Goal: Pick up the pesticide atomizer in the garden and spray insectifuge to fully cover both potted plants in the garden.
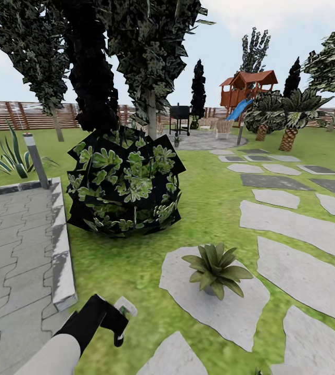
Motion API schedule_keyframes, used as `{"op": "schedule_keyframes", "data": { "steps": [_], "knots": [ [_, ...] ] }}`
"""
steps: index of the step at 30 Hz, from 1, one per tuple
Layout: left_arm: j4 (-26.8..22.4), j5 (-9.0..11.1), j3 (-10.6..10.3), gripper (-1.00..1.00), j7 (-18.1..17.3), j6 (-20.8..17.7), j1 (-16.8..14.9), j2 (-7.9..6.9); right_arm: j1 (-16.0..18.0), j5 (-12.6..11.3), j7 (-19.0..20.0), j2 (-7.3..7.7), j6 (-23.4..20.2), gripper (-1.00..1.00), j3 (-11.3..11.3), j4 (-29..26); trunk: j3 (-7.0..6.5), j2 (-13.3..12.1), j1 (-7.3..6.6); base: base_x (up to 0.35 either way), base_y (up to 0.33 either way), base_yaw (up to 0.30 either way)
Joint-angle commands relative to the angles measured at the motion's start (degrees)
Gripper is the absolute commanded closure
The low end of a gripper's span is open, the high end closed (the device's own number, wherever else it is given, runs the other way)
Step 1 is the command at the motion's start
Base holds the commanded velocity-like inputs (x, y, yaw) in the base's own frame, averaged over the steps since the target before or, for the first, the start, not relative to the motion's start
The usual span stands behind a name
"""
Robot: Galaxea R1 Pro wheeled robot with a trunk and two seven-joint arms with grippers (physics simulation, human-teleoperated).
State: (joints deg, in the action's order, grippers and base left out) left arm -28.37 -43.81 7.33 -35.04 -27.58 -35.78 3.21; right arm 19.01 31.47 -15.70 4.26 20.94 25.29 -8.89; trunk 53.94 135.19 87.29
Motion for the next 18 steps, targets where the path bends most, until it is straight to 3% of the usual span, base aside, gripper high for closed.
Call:
{"op": "schedule_keyframes", "data": {
  "steps": [1,3,7,11,15,18],
  "knots": [
    [-0.2,-0.4,0.5,1.00,-0.5,-1.1,0.0,0.13,0.1,-0.2,-0.7,0.05,0.9,-1.00,0.5,0.6,0.05,0.0,-0.01,0.000,0.000,0.000],
    [-0.3,-0.5,0.4,1.00,-0.6,-2.3,-0.1,0.30,0.1,-1.8,-1.2,0.06,1.8,-1.00,0.6,1.1,0.05,0.0,-0.01,0.000,0.000,0.000],
    [-0.2,-0.5,0.2,1.00,-0.6,-2.8,0.1,1.10,0.1,-2.4,-1.3,-0.03,2.1,-1.00,0.7,1.1,0.05,0.0,-0.01,0.000,0.000,0.000],
    [-0.3,-0.5,0.0,1.00,-0.8,-10.1,-1.3,1.88,0.1,-3.0,-1.3,-0.41,2.1,-1.00,0.8,1.1,0.03,0.0,-0.01,0.000,0.000,-0.034],
    [-0.3,-0.8,-0.1,1.00,-5.4,-13.8,-3.0,1.95,0.1,-4.6,-1.3,-0.46,2.1,-1.00,0.9,1.1,-0.02,0.0,-0.01,0.000,0.000,-0.231],
    [-0.4,-1.0,-0.5,1.00,-7.7,-14.6,-3.6,1.93,0.1,-8.4,-1.3,-0.48,2.1,-1.00,0.8,1.1,-0.02,0.0,-0.01,0.010,0.000,-0.290]
  ]
}}
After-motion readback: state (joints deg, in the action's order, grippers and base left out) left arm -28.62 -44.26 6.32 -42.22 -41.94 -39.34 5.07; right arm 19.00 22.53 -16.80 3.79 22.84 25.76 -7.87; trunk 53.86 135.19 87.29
